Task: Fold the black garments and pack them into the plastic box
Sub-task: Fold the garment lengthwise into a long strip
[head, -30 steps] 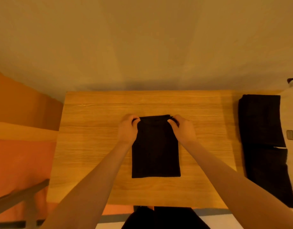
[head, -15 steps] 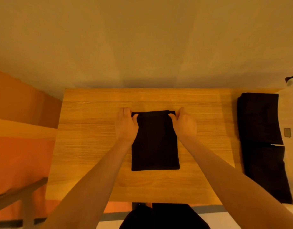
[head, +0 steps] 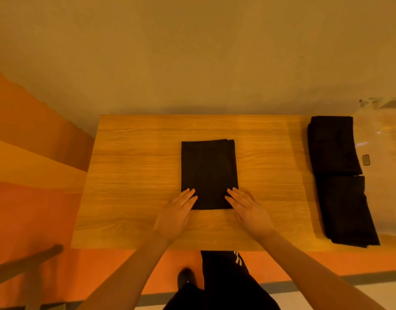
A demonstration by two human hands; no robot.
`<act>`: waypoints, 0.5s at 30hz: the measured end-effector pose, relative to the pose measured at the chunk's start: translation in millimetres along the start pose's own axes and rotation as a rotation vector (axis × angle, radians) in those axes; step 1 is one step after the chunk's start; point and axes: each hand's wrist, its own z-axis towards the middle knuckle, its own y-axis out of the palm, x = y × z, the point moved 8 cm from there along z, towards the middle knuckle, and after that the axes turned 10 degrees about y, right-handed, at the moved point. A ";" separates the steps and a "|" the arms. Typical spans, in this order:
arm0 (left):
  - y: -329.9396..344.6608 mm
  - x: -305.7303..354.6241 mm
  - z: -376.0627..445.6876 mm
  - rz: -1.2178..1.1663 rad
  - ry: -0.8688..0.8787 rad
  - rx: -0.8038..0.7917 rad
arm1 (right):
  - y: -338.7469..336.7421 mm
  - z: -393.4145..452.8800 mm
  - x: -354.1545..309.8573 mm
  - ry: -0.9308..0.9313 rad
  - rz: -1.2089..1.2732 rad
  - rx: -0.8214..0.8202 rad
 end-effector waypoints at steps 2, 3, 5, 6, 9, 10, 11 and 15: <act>-8.0 -3.3 1.2 -0.076 -0.010 0.041 | -7.7 6.4 -1.1 0.024 0.073 -0.017; -10.3 -5.2 1.7 -0.135 -0.030 0.059 | -11.4 8.2 -0.9 0.027 0.104 -0.012; -19.5 -9.5 1.0 -0.311 -0.122 0.114 | -17.7 10.9 -1.4 0.045 0.180 -0.021; -26.7 -11.3 -0.5 -0.403 -0.180 0.147 | -20.8 11.1 0.5 0.088 0.260 -0.035; -42.6 -11.8 -5.3 -0.679 -0.317 0.166 | -28.5 6.3 14.8 0.315 0.564 -0.126; -46.6 -11.8 -5.6 -0.762 -0.344 0.182 | -31.5 6.1 17.6 0.365 0.667 -0.136; -50.2 -12.8 -4.4 -0.828 -0.369 0.200 | -34.3 8.4 19.6 0.403 0.756 -0.137; -45.6 -29.2 15.9 -0.919 -0.489 0.259 | -32.0 35.5 30.0 0.524 0.981 -0.112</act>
